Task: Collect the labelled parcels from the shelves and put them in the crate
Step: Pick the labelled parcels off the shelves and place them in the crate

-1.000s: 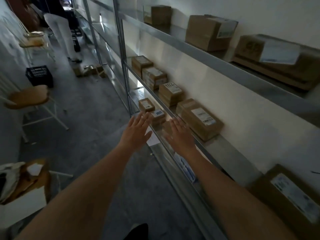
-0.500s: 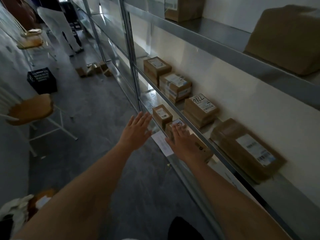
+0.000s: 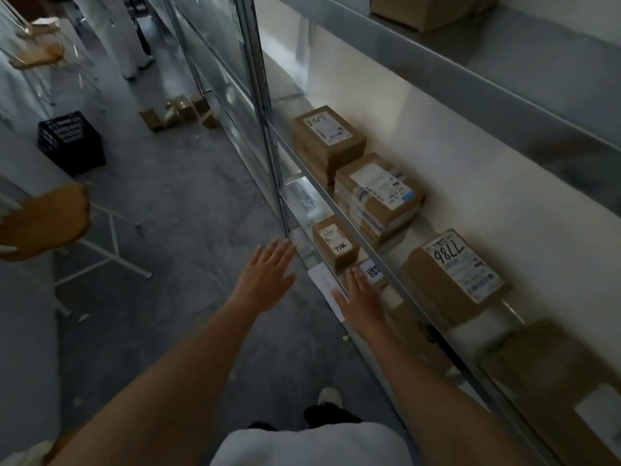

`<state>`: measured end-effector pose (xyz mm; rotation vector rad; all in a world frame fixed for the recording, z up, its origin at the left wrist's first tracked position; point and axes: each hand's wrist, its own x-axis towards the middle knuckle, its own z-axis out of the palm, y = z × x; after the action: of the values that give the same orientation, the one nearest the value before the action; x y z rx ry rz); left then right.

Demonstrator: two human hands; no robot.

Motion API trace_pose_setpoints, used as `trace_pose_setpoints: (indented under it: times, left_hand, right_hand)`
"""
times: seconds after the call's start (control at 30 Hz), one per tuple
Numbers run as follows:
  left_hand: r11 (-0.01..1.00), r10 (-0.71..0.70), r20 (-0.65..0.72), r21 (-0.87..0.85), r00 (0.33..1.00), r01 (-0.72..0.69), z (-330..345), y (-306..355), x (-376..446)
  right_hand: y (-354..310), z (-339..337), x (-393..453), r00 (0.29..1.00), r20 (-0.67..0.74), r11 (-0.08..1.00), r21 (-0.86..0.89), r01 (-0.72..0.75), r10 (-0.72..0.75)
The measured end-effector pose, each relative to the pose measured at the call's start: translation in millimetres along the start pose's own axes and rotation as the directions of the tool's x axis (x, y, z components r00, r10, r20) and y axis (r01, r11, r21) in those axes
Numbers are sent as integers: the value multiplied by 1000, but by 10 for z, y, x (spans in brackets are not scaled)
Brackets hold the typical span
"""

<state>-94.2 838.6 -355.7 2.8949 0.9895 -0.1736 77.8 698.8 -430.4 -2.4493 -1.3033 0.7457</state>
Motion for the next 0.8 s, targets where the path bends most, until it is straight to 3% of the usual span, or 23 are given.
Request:
trace_pose_setpoints:
  times: [0.23,0.43,0.53,0.63,0.8]
  left_hand:
    - [999,-3,119,-38,993,8,168,-576,712]
    - [987,161,232,-61,959,-151,451,-1158,1607]
    - [972,229,281,-124,932,-202,621,-1467,2039]
    - [951,241,332,-267,912,-154,806,-1720,2375]
    - [927,246,425,-364,871,-85,1252,-1976,2902]
  right_hand:
    - [-213,33,804,988,25,985,73,-154,152]
    - [-308,419,1418,915,-31,886,265,-379,401]
    - [-440,690,1662,809,-65,743,444,-500,584]
    - [-622,972,1860,688,-10,524,657,-543,726]
    - [-674,1441,2046,507,70,265,787,-558,859]
